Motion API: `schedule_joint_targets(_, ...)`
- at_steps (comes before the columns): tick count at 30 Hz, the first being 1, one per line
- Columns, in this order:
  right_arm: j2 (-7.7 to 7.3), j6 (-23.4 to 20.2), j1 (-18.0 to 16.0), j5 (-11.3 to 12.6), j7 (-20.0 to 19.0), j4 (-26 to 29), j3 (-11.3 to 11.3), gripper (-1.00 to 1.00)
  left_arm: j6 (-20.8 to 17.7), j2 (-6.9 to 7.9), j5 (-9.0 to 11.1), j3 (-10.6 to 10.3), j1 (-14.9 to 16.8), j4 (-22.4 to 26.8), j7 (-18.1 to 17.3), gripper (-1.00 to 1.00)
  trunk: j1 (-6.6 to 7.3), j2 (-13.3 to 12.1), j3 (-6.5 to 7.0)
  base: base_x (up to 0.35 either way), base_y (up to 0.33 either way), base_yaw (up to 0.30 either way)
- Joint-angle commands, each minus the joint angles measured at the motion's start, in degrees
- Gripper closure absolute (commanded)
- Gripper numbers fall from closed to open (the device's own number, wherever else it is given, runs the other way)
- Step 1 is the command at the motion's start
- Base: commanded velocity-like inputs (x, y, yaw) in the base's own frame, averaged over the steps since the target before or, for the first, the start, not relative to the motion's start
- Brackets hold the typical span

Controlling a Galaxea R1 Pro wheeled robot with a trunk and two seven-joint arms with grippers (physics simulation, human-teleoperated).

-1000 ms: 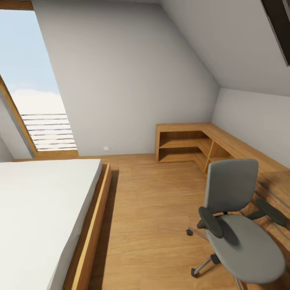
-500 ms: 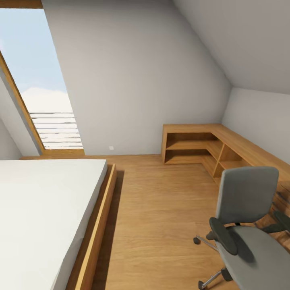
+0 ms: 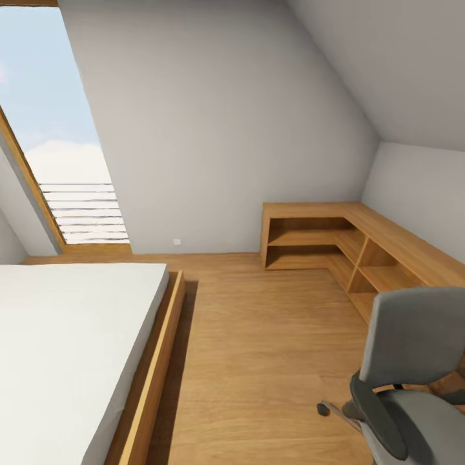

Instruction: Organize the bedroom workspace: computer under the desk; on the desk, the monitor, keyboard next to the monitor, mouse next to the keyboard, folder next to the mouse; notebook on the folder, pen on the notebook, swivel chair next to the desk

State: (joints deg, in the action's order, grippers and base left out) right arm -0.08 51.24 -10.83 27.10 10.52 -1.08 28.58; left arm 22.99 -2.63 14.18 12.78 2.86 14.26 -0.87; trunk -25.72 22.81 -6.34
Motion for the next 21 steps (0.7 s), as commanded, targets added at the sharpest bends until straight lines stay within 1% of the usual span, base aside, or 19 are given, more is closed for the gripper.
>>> schedule_joint_targets(1,0.0,0.13,-0.07,0.16,0.29,-0.1,0.5,-1.0,0.17,-0.01,0.4,-0.04,0.04,-0.02,-0.09,-1.0,-0.06,0.11,-0.12,0.335,0.0,0.0)
schedule_joint_targets(12,-0.24,0.04,-0.07,0.08,0.24,-0.07,0.6,-1.0,0.19,-0.07,0.39,-0.04,0.04,-0.02,-0.1,-1.0,-0.06,0.11,-0.12,0.335,0.0,0.0)
schedule_joint_targets(21,-0.27,0.0,-0.07,-0.86,0.24,-0.07,0.6,-1.0,0.16,-0.1,0.38,-0.04,0.04,-0.02,-0.1,-1.0,-0.06,0.11,-0.12,0.335,0.0,0.0)
